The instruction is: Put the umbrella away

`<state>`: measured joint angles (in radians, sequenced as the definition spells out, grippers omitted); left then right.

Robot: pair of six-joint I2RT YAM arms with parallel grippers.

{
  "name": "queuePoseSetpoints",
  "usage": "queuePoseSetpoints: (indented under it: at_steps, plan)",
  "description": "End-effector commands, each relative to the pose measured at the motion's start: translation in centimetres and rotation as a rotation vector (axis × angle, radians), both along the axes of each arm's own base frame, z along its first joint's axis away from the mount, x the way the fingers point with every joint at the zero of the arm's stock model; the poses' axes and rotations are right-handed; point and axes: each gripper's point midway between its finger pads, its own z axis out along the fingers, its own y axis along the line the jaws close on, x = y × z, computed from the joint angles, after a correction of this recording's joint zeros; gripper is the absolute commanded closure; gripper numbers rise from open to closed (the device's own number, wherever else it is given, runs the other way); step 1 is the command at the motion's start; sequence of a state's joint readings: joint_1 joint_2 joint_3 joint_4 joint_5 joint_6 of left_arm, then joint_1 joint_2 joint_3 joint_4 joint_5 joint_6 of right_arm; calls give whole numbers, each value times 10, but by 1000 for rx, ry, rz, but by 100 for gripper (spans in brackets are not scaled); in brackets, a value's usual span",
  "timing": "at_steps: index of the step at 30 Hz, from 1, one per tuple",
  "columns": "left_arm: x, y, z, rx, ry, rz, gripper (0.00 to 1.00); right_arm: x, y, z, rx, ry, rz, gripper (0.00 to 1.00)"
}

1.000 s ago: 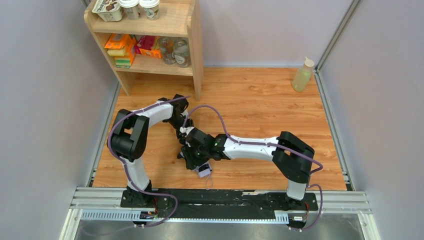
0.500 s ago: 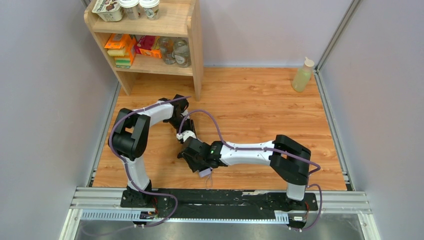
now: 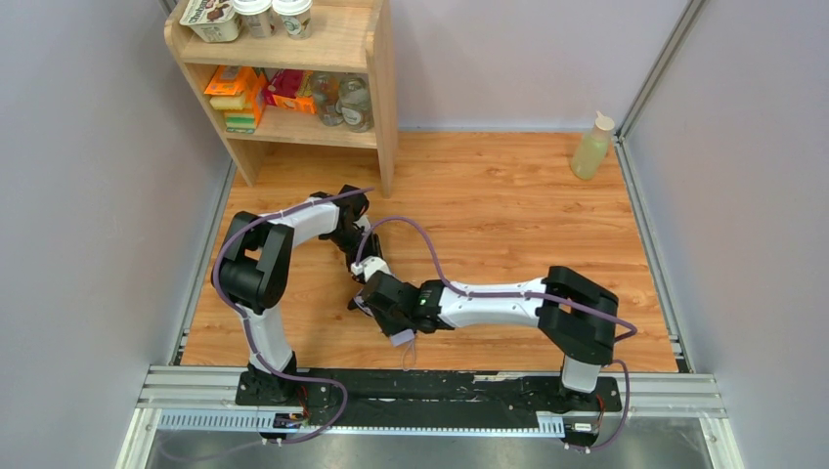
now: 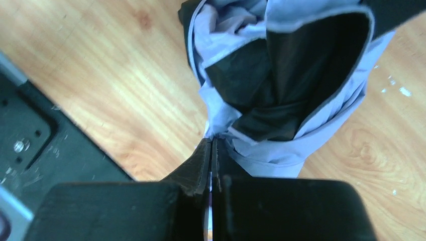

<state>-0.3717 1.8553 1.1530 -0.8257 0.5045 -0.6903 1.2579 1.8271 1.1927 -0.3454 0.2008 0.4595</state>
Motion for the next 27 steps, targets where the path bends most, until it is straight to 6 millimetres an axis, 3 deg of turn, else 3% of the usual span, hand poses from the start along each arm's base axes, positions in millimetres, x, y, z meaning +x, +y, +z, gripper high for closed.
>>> queuePoseSetpoints:
  at_steps: [1, 3, 6, 11, 20, 23, 27]
  plan:
    - [-5, -13, 8, -95, 25, 19, 100, -23, 16, 44, 265, 114, 128, 100]
    - [-3, -18, 14, -143, 12, 42, 100, -31, 19, 62, 356, 207, 179, 100]
    - [-2, -23, 19, -193, -4, 49, 100, -34, 22, 73, 452, 315, 216, 100]
    - [-10, -22, 15, -190, 27, 77, 100, -34, 27, 65, 466, 392, 210, 100]
    - [-8, -19, 11, -162, 44, 78, 100, -33, 16, -5, 266, 371, 167, 100]
    - [-7, -18, 11, -155, 53, 71, 100, -13, 3, -25, 128, 245, 92, 100]
    - [-8, -18, 10, -149, 56, 69, 100, 16, -11, -36, -62, 25, -21, 100]
